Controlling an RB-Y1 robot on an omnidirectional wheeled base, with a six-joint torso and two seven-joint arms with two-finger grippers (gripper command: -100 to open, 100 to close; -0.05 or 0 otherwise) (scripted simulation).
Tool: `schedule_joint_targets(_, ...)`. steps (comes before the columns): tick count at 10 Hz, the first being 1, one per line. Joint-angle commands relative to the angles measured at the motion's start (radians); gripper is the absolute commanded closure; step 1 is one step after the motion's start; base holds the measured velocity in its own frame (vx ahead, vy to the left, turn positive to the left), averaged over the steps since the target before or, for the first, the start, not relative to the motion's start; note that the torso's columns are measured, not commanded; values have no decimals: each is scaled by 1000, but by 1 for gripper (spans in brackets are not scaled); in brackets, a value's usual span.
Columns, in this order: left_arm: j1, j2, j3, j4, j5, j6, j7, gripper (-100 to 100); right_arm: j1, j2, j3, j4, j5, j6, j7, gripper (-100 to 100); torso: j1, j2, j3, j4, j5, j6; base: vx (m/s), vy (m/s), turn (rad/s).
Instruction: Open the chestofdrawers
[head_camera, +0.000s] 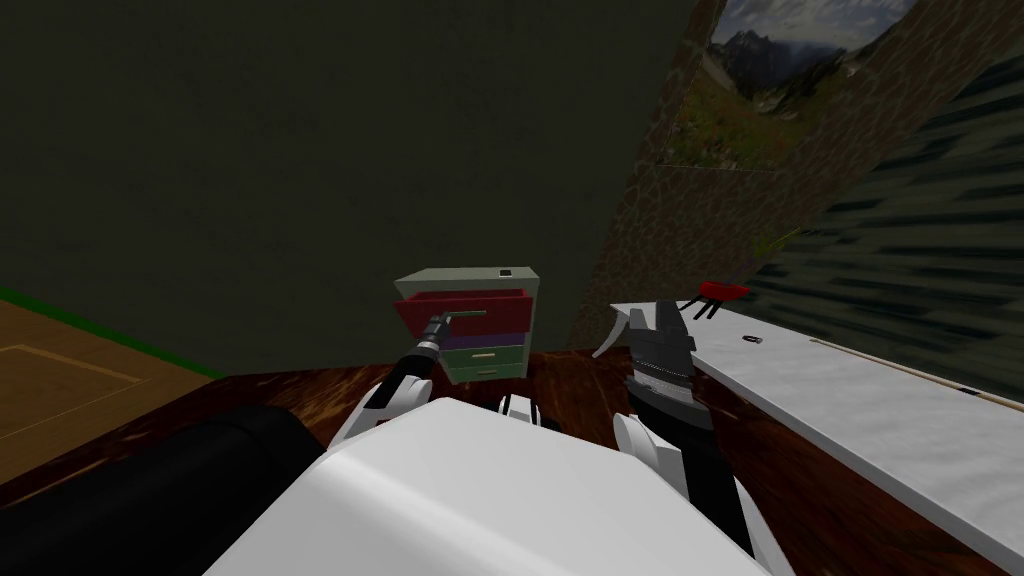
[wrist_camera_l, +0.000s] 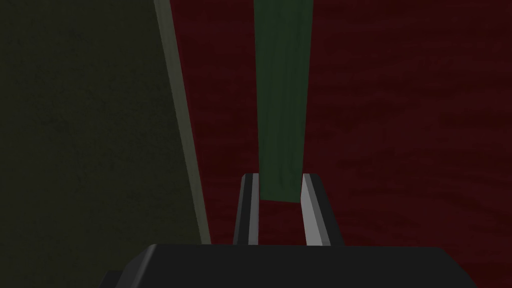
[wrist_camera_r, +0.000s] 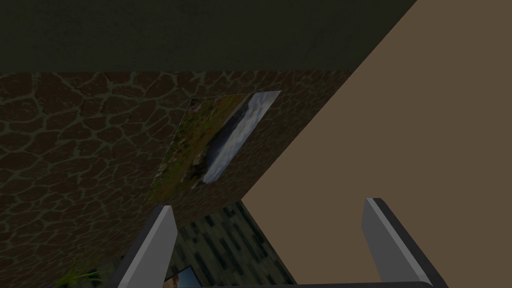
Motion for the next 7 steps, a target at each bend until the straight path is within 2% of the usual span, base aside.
schedule_joint_targets(1, 13, 4, -6, -8, 2, 3, 0, 100, 0, 0, 0, 0, 0, 0, 0, 0, -1, 3, 1, -1, 1, 0, -142, -42, 21)
schedule_joint_targets(3, 26, 7, -11, -16, 3, 7, 1, 100, 0, 0, 0, 0, 0, 0, 0, 0, -4, 7, 5, -1, 1, 1, -152, -57, 20)
schedule_joint_targets(4, 57, 19, 19, -69, 24, 19, 17, -100, 0, 0, 0, 0, 0, 0, 0, 0, -3, 5, 4, -2, 2, 1, -33, -25, -11)
schedule_joint_targets(7, 110, 36, 53, -144, 55, 49, 38, -100, 0, 0, 0, 0, 0, 0, 0, 0, 1, -2, -2, 0, -1, 0, 73, -7, -12)
